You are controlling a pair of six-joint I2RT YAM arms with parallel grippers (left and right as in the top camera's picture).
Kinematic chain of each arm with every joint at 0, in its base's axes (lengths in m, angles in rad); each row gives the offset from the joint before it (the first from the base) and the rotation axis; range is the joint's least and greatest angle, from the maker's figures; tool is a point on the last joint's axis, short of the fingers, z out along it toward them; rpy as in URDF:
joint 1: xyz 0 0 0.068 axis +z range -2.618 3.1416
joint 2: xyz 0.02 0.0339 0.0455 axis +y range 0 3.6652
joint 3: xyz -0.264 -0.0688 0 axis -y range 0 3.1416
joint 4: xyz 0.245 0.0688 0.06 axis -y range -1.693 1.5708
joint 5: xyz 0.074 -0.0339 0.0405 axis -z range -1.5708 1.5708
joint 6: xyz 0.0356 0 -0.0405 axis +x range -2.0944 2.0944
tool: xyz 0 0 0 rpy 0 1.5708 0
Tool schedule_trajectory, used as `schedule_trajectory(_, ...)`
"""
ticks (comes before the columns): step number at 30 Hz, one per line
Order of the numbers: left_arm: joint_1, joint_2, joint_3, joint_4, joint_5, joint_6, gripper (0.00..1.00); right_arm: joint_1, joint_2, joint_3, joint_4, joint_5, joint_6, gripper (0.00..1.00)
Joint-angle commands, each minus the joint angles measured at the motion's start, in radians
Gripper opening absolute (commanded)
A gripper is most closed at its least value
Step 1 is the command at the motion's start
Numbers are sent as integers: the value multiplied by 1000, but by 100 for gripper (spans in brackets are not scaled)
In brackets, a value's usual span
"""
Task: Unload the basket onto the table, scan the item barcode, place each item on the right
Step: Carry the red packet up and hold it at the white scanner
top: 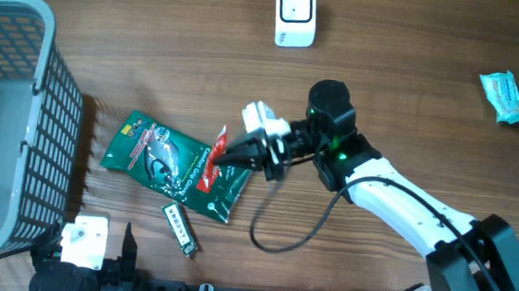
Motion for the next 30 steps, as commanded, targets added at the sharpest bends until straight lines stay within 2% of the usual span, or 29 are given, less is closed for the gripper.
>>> schedule_trajectory(1,-4,-6,2,3,-10,15,100,2,-11,11,240,-122,-144,5)
schedule_trajectory(4,-4,-6,2,3,-10,15,100,2,-12,11,542,-234,-249,4)
schedule_trajectory(7,-4,-6,2,3,-10,15,100,2,-12,11,727,-277,-327,4)
schedule_trajectory(14,-4,-6,2,3,-10,15,100,-2,-12,11,746,-274,-566,4)
schedule_trajectory(18,-4,-6,2,3,-10,15,100,-2,-12,11,701,-274,-556,4)
schedule_trajectory(20,-4,-6,2,3,-10,15,100,-2,-12,11,608,-257,-417,4)
schedule_trajectory(22,-4,-6,2,3,-10,15,100,2,-12,11,460,-217,-139,4)
schedule_trajectory(23,-4,-6,2,3,-10,15,100,3,-12,11,417,-197,11,4)
schedule_trajectory(24,-4,-6,2,3,-10,15,100,2,-12,11,372,-166,234,4)
schedule_trajectory(26,-4,-6,2,3,-10,15,100,2,-12,11,272,-109,527,4)
schedule_trajectory(28,-4,-6,2,3,-10,15,100,2,-11,11,125,7,900,4)
schedule_trajectory(30,-4,-6,2,3,-10,15,100,1,-11,11,77,46,1132,4)
